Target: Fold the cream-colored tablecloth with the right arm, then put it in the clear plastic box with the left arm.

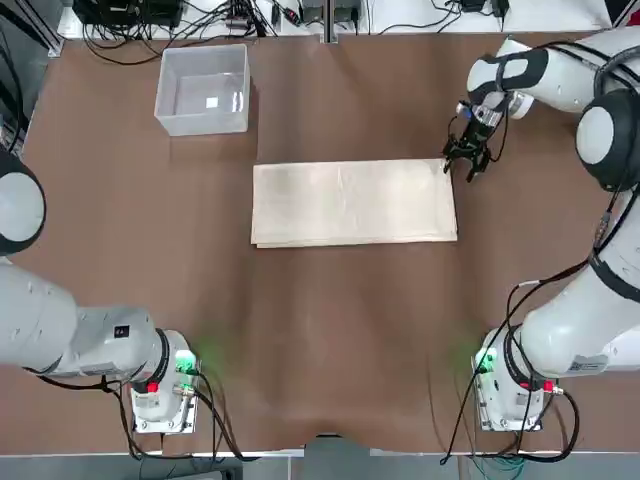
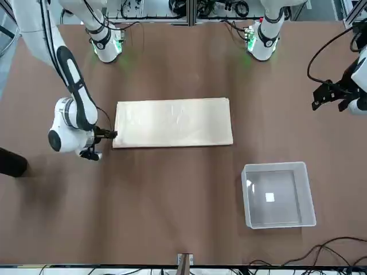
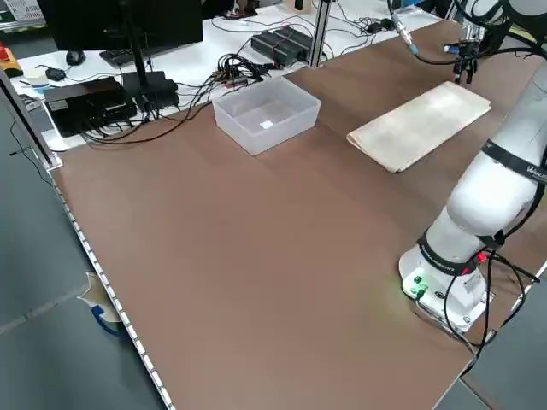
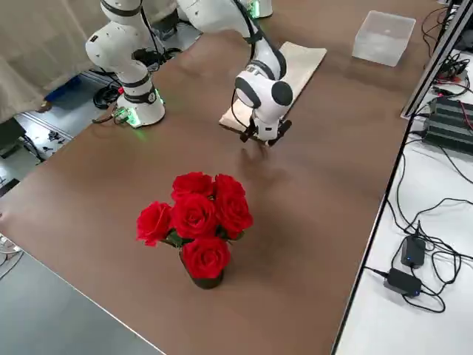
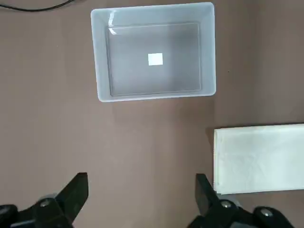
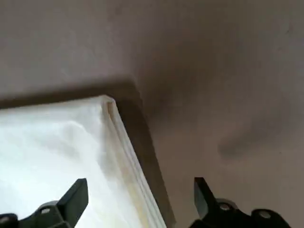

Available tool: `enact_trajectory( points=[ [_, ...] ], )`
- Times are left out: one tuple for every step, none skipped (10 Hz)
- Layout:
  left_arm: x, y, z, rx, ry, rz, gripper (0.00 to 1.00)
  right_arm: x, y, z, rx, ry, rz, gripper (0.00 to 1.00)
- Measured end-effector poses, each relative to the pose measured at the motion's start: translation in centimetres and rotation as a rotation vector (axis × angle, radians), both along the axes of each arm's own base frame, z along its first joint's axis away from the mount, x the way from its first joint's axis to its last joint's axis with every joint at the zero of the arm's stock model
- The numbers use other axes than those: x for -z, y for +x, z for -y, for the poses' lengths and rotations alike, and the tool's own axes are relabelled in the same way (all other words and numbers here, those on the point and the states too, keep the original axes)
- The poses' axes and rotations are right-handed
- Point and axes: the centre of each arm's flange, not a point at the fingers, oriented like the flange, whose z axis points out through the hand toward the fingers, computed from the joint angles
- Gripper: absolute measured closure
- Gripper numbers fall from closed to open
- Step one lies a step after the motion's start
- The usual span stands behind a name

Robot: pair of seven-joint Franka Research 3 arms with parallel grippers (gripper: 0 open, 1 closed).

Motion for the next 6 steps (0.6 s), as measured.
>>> enact_trajectory(
  points=[
    [0.0,0.0,0.0,0.000,0.000,0.000,0.01,0.5,-0.7,-0.1,-0.002,-0.001,-0.016,0.01],
    [0.0,0.0,0.0,0.000,0.000,0.000,0.01,0.9,-1.2,-0.2,-0.005,-0.001,-0.029,0.02],
    [0.0,0.0,0.0,0.000,0.000,0.000,0.01,1.2,-1.6,-0.5,-0.010,-0.001,-0.037,0.02],
    [0.0,0.0,0.0,0.000,0.000,0.000,0.01,1.4,-1.8,-1.0,-0.019,-0.001,-0.041,0.02],
    [0.0,0.0,0.0,0.000,0.000,0.000,0.00,1.4,-2.0,-1.3,-0.025,0.001,-0.042,0.02],
    [0.0,0.0,-0.1,-0.001,0.000,0.000,0.00,1.4,-2.0,-1.7,-0.030,0.003,-0.043,0.02]
  ],
)
